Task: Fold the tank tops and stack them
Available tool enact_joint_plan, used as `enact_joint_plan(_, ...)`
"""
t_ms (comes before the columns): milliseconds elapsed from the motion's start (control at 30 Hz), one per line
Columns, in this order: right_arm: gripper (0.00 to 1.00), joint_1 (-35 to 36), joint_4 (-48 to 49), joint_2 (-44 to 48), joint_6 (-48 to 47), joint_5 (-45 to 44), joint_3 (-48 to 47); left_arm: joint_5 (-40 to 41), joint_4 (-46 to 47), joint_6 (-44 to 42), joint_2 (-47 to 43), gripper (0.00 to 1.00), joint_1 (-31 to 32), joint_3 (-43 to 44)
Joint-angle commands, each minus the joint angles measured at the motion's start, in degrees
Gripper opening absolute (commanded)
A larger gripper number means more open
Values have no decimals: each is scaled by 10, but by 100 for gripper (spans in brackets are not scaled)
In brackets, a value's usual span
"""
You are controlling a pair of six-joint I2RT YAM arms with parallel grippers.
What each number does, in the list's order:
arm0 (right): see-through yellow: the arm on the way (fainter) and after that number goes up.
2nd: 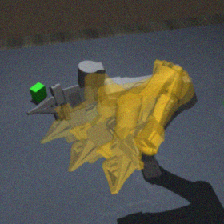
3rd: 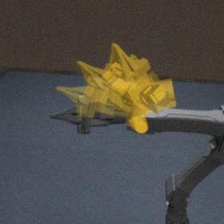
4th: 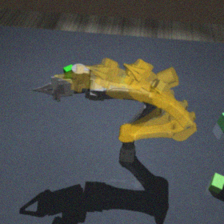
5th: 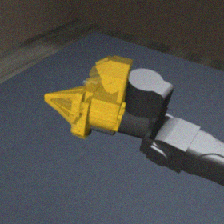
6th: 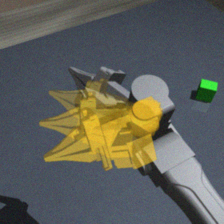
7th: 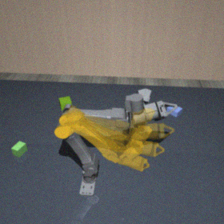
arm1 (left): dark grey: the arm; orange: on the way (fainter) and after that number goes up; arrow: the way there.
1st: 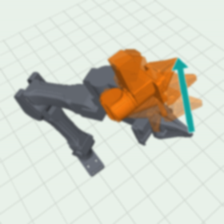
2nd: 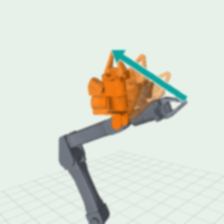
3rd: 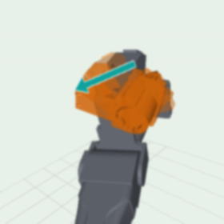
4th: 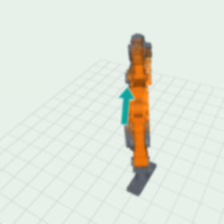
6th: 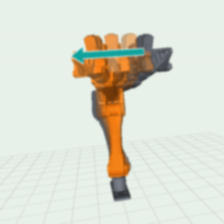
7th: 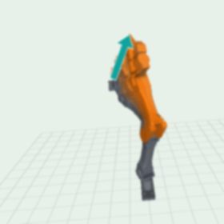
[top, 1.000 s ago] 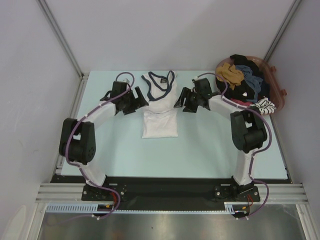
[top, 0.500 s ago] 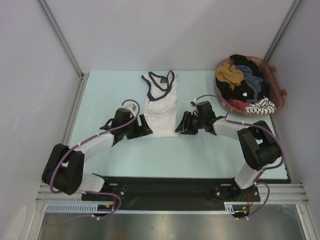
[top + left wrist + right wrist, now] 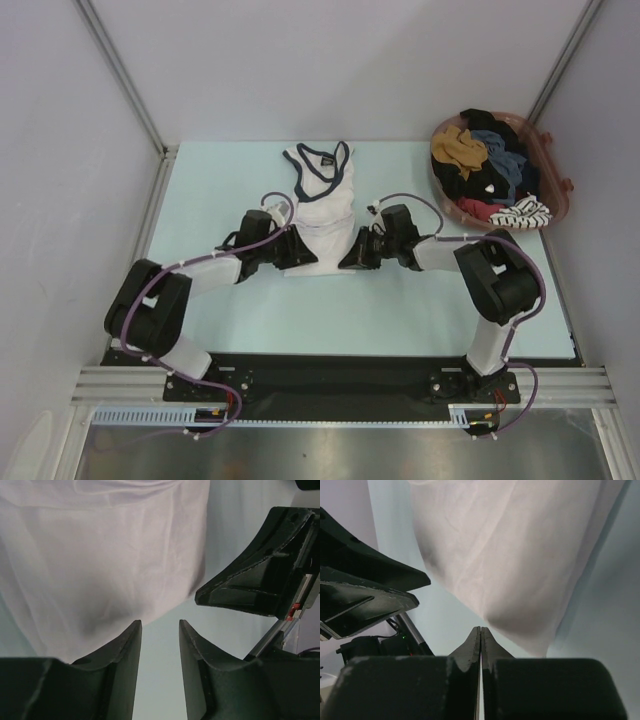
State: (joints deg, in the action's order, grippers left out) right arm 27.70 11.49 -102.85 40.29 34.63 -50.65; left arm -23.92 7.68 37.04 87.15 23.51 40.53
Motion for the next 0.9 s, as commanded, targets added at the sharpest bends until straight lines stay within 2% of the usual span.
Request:
enact_joint_plan(0,0,-4,56,-33,21,43,-15,-44,57,10,42,41,9,23)
enact_joint_plan(67,0,-13,68,-58,22,49,-10,-36,56,9,61,40,1,22)
enact_joint_plan(200,0,-64,97,-86,23,68,23,-60,138,28,98,40,-35,-39)
enact_joint_plan(267,0,-73,88,-90,15,68,35,-65,150,30,122,38,-52,-53)
enact_joint_plan(367,0,-77,75,-84,4,58,41,-85,193,54,107,37,-63,-81)
enact_joint_plan(533,1,-77,63,-64,-1,50,39,-33,121,22,41,40,-62,-85)
enact_joint_plan(567,12,-74,39,-40,-15,32,42,-2,61,1,-19,43,-62,-89)
enact_joint_plan(600,12,-74,39,-39,-15,32,42,17,60,1,-20,43,-62,-89)
enact_joint_plan(667,22,-70,12,-9,-31,16,45,44,22,-14,-48,49,-62,-94)
enact_joint_plan(733,27,-63,-13,18,-39,-10,48,70,8,-19,-73,52,-62,-100)
enact_joint_plan(867,37,-35,-39,51,-46,-61,57,90,-13,-15,-78,53,-62,-113)
